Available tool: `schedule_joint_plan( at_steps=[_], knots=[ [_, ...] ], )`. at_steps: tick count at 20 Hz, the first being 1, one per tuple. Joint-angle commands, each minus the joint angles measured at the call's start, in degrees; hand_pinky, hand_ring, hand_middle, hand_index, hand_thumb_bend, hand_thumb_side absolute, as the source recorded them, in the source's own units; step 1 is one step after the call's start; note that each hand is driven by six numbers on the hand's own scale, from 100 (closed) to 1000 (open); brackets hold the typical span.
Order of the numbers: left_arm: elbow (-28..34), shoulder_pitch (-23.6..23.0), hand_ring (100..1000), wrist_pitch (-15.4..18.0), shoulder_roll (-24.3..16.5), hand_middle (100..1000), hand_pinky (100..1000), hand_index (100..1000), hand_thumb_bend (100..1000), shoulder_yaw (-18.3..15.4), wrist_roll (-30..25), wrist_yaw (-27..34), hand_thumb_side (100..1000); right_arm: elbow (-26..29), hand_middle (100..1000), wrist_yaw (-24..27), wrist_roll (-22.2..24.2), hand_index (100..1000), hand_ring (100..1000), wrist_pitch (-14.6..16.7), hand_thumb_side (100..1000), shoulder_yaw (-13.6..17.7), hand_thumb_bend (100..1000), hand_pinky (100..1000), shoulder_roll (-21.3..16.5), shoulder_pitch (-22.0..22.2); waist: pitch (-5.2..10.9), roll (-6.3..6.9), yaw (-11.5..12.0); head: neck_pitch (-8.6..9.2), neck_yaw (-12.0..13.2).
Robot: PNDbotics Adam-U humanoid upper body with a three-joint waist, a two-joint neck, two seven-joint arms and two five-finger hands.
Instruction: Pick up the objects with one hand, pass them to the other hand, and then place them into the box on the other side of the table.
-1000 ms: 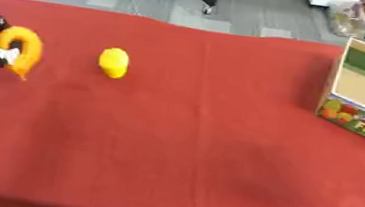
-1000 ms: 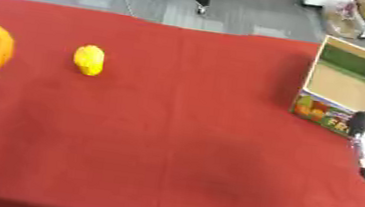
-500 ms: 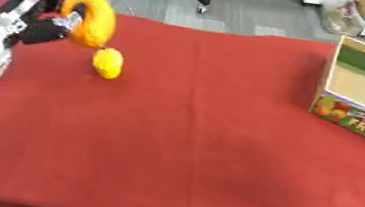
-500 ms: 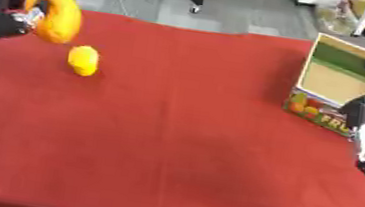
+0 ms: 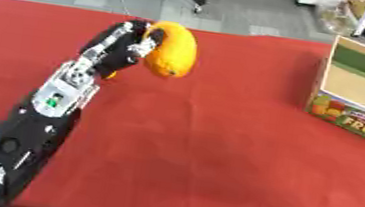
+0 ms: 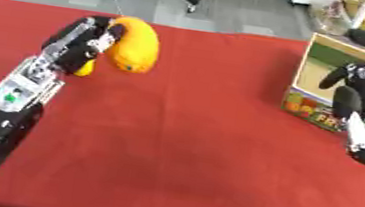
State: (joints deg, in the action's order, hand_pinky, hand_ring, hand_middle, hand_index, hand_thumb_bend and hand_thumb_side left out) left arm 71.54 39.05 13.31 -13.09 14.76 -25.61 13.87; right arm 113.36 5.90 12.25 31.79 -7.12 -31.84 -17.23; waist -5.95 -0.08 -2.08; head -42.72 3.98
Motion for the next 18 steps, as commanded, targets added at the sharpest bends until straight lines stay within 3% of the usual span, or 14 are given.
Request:
schedule_joint_plan(
  at_steps=[1,4,5,7,18],
  knots=[
    [3.53,0.2,528,-1.13,0.03,464,642,540,100,3.38,-3.89,4.65,579,1.23,118,-0.11,2.89,884,139,2.8,392,-2.02,100,486,-2.93,-2.48,0.85,-0.75,0.11,0.13,-0.07],
    [5.78,-0.51,527,-2.88,-0.22,465,642,540,100,6.13,-6.49,7.56,586,1.23,116,-2.1,4.36,888,138,4.85,351,-3.93,123,481,-3.69,-4.28,0.9,-0.76,0.36,-0.03,-0.11],
    [6.44,-0.67,529,-3.55,-0.35,465,642,540,100,6.96,-7.22,8.55,588,1.23,118,-2.88,4.85,889,138,5.5,389,-4.65,100,481,-3.92,-4.86,0.93,-0.77,0.45,-0.07,-0.2],
    [7.7,-1.01,530,-4.68,-0.69,464,642,540,100,8.52,-8.35,9.72,593,1.23,118,-4.87,5.24,889,139,6.05,381,-5.7,100,474,-4.21,-6.01,0.93,-0.77,0.63,-0.05,-0.32],
    [11.4,-1.28,547,-9.6,-2.18,473,649,550,100,14.39,-11.18,15.34,619,1.23,126,-14.35,5.29,876,150,10.35,406,-11.7,193,455,-6.69,-9.78,0.73,-0.79,1.47,-0.45,-0.79]
  ],
)
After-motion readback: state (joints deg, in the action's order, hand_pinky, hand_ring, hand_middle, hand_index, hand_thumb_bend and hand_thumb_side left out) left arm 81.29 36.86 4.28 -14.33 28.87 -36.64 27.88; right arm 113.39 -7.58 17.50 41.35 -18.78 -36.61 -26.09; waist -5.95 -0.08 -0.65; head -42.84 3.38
